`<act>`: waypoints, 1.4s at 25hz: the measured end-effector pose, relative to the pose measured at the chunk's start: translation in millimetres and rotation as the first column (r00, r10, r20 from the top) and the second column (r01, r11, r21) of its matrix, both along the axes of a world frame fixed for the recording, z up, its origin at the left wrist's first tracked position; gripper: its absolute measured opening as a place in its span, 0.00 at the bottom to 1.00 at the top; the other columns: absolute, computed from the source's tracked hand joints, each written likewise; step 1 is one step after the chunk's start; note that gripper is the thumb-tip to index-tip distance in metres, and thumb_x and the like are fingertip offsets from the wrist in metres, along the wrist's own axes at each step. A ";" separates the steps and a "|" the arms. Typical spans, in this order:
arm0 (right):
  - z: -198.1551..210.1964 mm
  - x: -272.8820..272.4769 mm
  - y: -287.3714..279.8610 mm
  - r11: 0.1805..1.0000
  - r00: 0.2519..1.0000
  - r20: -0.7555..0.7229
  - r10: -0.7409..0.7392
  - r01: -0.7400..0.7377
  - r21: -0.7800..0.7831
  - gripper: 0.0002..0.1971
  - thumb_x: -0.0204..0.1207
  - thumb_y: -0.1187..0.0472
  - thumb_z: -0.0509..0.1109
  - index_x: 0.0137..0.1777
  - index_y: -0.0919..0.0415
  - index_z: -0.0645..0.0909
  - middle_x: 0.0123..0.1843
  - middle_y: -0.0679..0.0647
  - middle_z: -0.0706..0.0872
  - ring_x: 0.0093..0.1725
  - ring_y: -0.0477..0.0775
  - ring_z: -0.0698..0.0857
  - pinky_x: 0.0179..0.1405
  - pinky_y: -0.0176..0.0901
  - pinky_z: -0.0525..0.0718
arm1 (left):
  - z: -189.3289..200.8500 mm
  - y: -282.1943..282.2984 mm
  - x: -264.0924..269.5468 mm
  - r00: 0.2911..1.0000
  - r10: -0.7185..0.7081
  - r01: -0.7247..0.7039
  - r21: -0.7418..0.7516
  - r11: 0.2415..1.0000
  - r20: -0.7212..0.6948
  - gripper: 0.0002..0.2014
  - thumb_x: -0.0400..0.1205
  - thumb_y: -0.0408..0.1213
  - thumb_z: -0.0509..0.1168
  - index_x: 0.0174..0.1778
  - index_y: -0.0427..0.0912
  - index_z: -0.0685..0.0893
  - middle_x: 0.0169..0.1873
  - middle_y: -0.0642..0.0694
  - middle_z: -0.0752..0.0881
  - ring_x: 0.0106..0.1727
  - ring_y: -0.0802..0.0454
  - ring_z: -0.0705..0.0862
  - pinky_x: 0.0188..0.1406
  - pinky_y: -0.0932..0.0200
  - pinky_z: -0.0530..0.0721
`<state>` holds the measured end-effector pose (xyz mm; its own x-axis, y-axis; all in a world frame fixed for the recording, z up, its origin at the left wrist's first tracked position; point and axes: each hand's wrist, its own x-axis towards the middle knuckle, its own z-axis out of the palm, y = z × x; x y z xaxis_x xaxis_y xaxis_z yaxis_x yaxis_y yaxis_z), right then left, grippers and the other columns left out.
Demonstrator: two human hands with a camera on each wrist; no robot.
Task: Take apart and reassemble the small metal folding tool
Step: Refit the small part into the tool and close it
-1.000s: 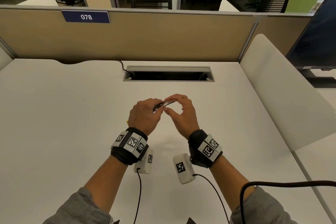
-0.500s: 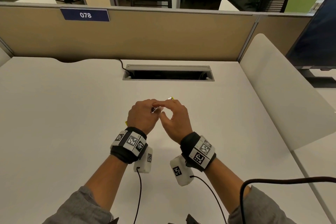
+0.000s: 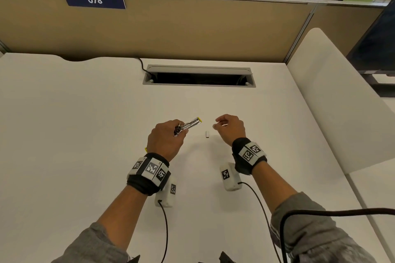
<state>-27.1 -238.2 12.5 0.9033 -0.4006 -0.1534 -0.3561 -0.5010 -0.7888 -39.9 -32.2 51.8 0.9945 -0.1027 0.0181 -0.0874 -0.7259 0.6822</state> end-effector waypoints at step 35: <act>47.6 -41.0 29.7 0.746 0.698 0.300 0.650 -0.514 -0.423 0.08 0.81 0.59 0.67 0.56 0.57 0.86 0.53 0.52 0.87 0.52 0.50 0.83 0.51 0.46 0.84 | 0.8 8.7 -6.5 0.971 -0.191 0.205 -0.089 0.975 0.145 0.12 0.74 0.53 0.70 0.49 0.54 0.89 0.40 0.55 0.92 0.34 0.58 0.84 0.39 0.51 0.87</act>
<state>-68.1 -208.5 60.1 0.9128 0.2668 0.3092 0.4024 -0.7169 -0.5694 -46.4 -23.6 52.6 0.9422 -0.2882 0.1708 -0.3183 -0.6112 0.7246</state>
